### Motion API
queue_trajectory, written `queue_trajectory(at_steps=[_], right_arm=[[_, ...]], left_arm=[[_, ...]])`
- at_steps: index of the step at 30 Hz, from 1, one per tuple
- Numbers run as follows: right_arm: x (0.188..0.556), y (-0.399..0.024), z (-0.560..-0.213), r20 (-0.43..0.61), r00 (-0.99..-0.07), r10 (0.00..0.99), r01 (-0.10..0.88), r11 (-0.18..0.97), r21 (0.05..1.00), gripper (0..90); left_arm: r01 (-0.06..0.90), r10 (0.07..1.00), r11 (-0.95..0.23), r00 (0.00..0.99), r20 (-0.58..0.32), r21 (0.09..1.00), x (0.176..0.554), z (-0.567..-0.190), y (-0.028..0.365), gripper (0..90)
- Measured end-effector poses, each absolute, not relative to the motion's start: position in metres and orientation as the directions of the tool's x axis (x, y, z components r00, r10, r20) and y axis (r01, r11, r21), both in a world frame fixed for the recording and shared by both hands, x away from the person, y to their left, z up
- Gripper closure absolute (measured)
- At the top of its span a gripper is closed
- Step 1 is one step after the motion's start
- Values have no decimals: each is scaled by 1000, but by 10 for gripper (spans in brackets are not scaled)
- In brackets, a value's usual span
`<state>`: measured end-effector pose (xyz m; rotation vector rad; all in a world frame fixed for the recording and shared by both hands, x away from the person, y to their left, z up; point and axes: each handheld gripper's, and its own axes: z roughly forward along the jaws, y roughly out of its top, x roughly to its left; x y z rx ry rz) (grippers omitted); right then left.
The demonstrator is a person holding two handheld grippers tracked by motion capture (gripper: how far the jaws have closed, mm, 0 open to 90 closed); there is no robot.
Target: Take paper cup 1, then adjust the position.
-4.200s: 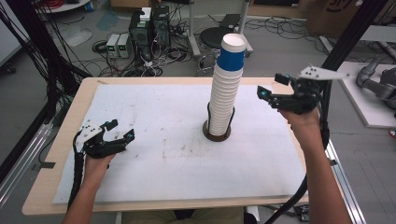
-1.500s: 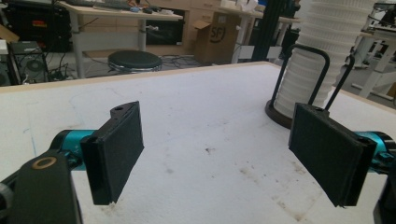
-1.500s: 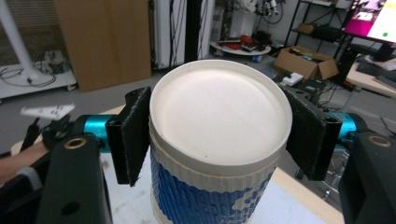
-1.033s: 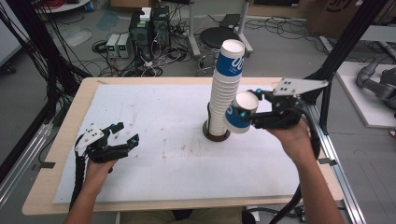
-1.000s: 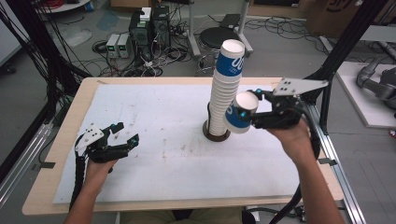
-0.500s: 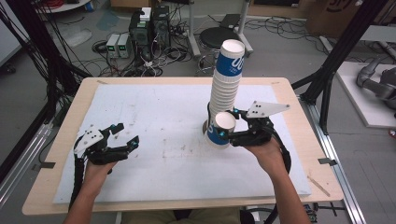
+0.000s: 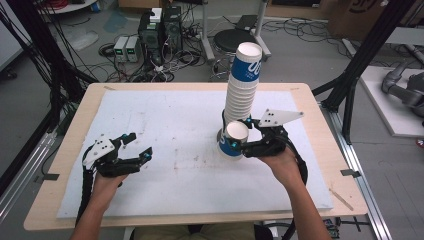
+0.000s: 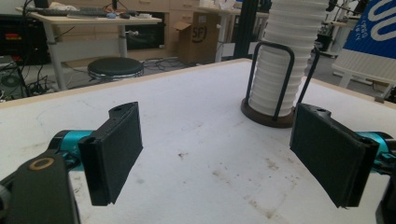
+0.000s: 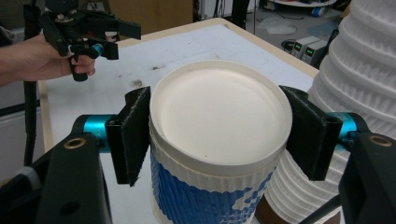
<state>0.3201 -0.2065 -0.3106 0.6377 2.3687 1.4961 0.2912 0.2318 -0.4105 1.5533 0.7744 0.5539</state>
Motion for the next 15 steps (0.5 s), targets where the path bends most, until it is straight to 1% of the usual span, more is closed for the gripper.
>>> queue_trajectory(at_steps=[7,14,15], right_arm=[[319,-202,-311,7,-874,486,216,376,901,305],[320,-192,-315,12,-887,462,211,382,900,305],[320,-192,-315,12,-887,462,211,382,900,305]], left_arm=[[144,701,-38,709,-77,989,290,-405,224,168],[131,609,-80,791,-55,988,284,-399,201,169],[131,609,-80,791,-55,988,284,-399,201,169]])
